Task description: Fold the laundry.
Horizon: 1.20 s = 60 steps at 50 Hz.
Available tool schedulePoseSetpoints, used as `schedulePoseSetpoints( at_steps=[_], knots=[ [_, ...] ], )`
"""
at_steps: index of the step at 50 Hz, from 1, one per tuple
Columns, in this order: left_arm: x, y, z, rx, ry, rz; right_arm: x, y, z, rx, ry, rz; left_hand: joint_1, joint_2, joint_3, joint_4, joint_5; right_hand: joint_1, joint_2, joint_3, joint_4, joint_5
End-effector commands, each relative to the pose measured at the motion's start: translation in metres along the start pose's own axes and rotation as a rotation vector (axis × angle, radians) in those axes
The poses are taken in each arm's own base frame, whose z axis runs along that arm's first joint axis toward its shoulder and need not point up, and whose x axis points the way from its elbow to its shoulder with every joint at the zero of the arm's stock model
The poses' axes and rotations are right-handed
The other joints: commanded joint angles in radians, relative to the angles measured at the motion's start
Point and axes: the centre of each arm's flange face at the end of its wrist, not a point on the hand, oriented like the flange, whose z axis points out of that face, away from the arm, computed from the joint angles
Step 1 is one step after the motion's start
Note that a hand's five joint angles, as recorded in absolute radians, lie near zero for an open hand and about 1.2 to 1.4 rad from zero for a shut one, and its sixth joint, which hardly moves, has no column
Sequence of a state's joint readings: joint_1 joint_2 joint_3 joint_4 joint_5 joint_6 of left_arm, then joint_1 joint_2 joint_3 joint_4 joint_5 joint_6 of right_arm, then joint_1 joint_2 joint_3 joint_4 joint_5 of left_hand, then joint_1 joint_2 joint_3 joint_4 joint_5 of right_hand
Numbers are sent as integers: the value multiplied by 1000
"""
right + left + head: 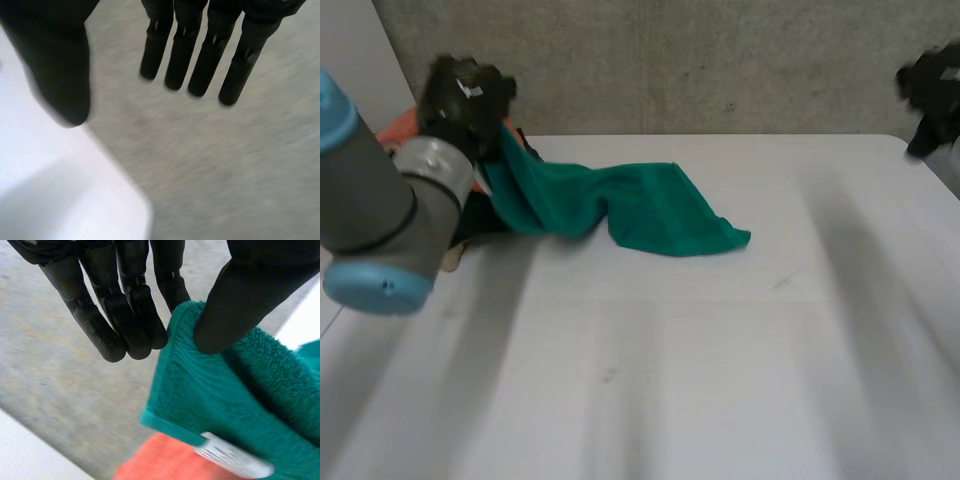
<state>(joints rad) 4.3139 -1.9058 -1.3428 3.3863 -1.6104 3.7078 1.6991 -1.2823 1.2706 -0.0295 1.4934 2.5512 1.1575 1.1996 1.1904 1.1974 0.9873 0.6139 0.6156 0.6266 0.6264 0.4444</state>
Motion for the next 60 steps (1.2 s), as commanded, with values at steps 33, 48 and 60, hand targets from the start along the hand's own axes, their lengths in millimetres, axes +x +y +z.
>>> schedulePoseSetpoints(
  at_steps=[33, 48, 60],
  knots=[
    [7, -78, -186, 430, 322, 61, -239, -15, -10, 237, -794, 62, 239, 197, 206, 199, 234, -237, -239, -250, -249, -242],
    [-31, -54, -165, 337, 148, 43, -198, 8, 44, 54, -321, -93, 239, 197, 206, 199, 234, 782, 781, 770, 770, 777],
    [-71, -28, -110, 186, 31, -68, -44, -55, -11, 64, -171, 111, 239, 197, 206, 199, 234, 782, 781, 770, 770, 777]
  ],
)
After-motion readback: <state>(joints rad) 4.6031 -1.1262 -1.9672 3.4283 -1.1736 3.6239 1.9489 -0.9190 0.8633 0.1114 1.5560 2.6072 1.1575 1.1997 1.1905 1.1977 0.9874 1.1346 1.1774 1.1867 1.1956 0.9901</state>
